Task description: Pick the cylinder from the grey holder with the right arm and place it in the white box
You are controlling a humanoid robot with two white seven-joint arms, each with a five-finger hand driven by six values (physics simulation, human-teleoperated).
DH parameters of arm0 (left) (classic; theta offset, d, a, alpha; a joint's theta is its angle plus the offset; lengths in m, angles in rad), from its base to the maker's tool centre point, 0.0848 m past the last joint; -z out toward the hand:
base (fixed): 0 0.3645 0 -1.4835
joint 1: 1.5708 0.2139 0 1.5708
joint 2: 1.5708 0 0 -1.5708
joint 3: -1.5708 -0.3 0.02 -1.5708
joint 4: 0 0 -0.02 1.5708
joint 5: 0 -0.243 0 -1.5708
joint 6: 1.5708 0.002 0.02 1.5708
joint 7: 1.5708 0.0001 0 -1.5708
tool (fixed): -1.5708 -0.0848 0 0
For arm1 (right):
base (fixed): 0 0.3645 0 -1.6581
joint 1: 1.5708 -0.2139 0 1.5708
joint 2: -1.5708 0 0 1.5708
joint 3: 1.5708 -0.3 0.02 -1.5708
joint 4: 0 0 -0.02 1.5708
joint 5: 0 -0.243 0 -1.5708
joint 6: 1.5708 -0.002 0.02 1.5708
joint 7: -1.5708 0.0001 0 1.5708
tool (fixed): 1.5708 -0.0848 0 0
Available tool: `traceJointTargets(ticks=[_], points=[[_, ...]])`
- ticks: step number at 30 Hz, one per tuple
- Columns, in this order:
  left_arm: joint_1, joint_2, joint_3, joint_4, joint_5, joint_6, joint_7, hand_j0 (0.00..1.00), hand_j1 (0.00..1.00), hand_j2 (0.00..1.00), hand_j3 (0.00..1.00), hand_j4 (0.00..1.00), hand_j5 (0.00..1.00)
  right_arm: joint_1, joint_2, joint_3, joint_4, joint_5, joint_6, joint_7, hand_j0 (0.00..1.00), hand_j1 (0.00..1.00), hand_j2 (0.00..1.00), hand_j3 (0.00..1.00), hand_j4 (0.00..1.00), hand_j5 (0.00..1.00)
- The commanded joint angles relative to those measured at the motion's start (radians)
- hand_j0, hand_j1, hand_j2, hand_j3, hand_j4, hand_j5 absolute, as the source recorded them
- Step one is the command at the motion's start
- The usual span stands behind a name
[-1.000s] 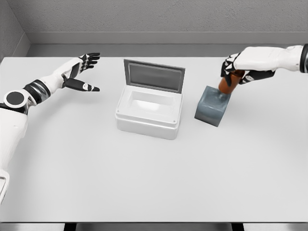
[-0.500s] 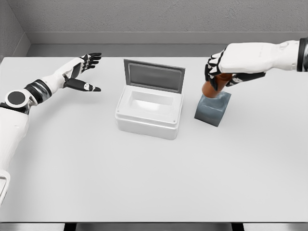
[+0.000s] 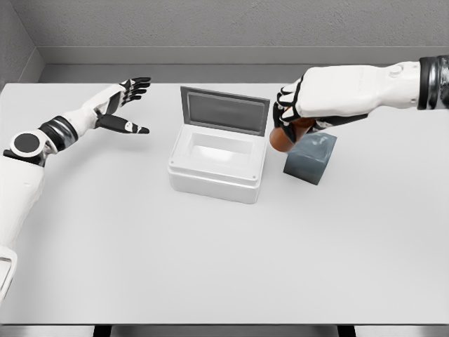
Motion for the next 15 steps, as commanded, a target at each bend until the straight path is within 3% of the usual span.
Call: traceJointTargets(ticks=[1,9,15], points=[[0.000,-0.001,0.002,-0.002,0.007,0.000,0.000,1.00,1.00,1.00,1.00,1.00,1.00,0.000,0.028,-0.004,-0.004,-0.008,0.002,-0.003,0.34,0.34,0.34,0.34,0.34,0.34],[0.000,-0.001,0.002,0.000,0.007,0.002,0.000,1.00,1.00,1.00,1.00,1.00,1.00,0.006,0.052,-0.003,-0.007,-0.008,0.002,-0.003,0.34,0.34,0.34,0.34,0.34,0.34],[0.000,-0.001,0.002,0.000,0.007,0.000,0.000,1.00,1.00,1.00,1.00,1.00,1.00,0.018,0.117,0.011,-0.002,-0.005,0.002,0.010,0.34,0.34,0.34,0.34,0.34,0.34]])
